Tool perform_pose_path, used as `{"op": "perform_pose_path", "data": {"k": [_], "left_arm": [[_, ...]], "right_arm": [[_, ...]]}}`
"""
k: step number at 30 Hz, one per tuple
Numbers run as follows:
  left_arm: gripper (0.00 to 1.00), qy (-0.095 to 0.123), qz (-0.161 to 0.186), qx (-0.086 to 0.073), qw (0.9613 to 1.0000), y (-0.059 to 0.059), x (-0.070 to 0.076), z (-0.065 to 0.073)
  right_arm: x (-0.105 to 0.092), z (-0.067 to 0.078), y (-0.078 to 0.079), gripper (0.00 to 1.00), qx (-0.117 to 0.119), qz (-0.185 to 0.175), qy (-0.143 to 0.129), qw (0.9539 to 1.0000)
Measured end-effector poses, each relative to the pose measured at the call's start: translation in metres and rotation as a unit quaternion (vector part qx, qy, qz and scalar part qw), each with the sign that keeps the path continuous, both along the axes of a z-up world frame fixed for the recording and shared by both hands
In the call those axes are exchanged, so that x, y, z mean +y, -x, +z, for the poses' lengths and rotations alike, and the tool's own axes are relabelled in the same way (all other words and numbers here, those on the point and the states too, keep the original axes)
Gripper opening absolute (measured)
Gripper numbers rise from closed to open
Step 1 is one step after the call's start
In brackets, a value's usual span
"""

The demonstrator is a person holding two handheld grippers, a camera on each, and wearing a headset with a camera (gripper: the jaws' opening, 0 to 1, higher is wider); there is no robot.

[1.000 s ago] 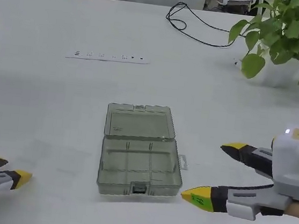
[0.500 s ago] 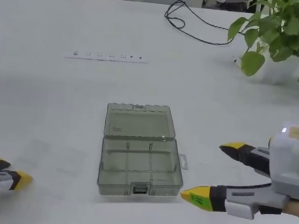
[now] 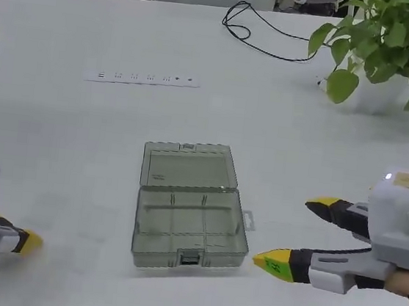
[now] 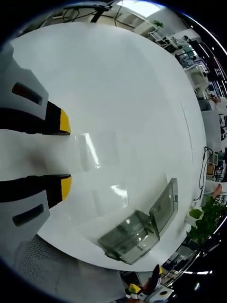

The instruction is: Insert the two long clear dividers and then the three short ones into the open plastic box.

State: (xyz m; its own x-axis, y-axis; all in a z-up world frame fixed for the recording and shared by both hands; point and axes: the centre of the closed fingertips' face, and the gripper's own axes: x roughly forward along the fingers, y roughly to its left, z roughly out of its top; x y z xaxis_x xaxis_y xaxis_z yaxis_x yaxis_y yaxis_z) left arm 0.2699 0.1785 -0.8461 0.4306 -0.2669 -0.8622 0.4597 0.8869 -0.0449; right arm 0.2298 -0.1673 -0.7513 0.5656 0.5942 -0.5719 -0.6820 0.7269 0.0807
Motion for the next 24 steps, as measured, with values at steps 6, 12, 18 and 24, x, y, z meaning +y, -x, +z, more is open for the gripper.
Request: {"op": "perform_pose_path", "data": {"k": [6,12,18,24], "left_arm": [[0.31,-0.004,0.002,0.013,0.9999,0.0013,-0.0008,0.0011],[0.3,-0.004,0.015,0.02,0.9997,0.0018,-0.001,0.0016],[0.3,-0.004,0.02,0.014,0.9997,0.0045,-0.0014,0.0029],[0.3,0.013,0.042,0.002,0.999,0.0057,-0.0016,0.0065]], "right_arm": [[-0.0026,0.0024,-0.0007,0.78,0.005,-0.014,-0.009,0.9998],[-0.0056,0.0002,-0.0006,0.77,0.008,-0.023,-0.001,0.9997],[-0.0072,0.002,-0.0018,0.76,0.008,-0.04,-0.017,0.999],[-0.004,0.0066,-0.004,0.75,0.005,-0.052,-0.041,0.9978]]}}
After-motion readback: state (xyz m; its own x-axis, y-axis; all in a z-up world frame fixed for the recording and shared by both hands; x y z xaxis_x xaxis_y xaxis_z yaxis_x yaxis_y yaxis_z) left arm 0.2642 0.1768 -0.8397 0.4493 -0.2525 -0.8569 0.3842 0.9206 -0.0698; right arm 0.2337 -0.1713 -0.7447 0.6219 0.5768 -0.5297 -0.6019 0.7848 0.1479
